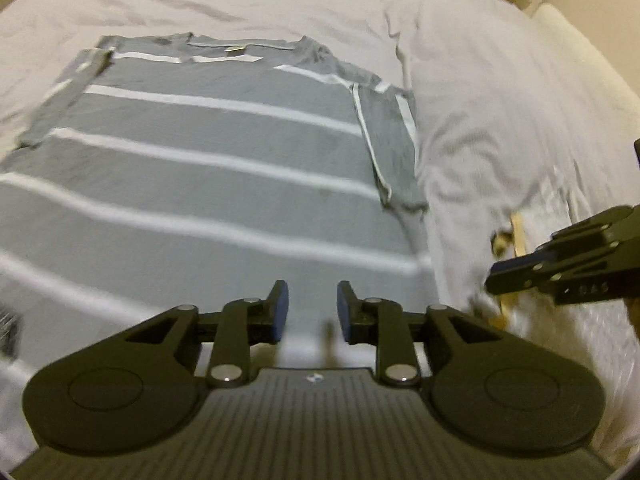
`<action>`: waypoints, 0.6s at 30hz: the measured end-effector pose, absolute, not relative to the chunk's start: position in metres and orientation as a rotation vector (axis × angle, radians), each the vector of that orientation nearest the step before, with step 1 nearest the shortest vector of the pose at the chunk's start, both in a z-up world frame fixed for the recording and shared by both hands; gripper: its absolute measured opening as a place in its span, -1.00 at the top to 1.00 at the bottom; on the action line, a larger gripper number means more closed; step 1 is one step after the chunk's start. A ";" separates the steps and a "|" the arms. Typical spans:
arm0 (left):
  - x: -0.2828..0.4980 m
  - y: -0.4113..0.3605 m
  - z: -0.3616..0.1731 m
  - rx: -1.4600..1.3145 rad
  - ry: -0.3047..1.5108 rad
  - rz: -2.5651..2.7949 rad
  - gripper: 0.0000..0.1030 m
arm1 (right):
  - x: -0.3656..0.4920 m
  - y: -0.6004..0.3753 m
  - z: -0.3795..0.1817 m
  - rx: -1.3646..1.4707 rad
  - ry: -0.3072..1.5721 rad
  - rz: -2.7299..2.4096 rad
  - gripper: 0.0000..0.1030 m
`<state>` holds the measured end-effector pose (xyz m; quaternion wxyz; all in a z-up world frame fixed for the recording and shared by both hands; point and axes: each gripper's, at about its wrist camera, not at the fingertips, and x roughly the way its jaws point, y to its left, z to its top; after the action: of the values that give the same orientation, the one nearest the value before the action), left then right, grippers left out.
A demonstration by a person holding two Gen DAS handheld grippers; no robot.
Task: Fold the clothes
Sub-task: 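Release the folded side and withdraw both grippers, then move both open grippers toward the hem of the narrowed T-shirt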
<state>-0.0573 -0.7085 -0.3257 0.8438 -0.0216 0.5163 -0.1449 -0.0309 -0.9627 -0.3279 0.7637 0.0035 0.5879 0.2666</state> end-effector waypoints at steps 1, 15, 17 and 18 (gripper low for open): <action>-0.069 -0.705 -0.319 -0.036 1.095 -0.294 0.44 | -0.039 -0.960 -0.323 0.002 1.276 0.584 0.61; -0.142 -0.630 -0.251 0.047 1.070 -0.243 -0.61 | -0.123 -0.926 -0.247 0.022 1.221 0.421 0.05; -0.140 -0.614 -0.245 0.065 1.050 -0.287 -0.74 | -0.131 -0.921 -0.237 0.063 1.208 0.335 -0.06; -0.139 -0.607 -0.243 0.079 1.041 -0.308 -0.83 | -0.135 -0.919 -0.232 0.083 1.201 0.292 -0.12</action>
<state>-0.1391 -0.6074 -0.2427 0.8556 0.0374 0.4951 -0.1464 -0.1353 -0.9187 -0.2319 0.8141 0.0390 0.5630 0.1369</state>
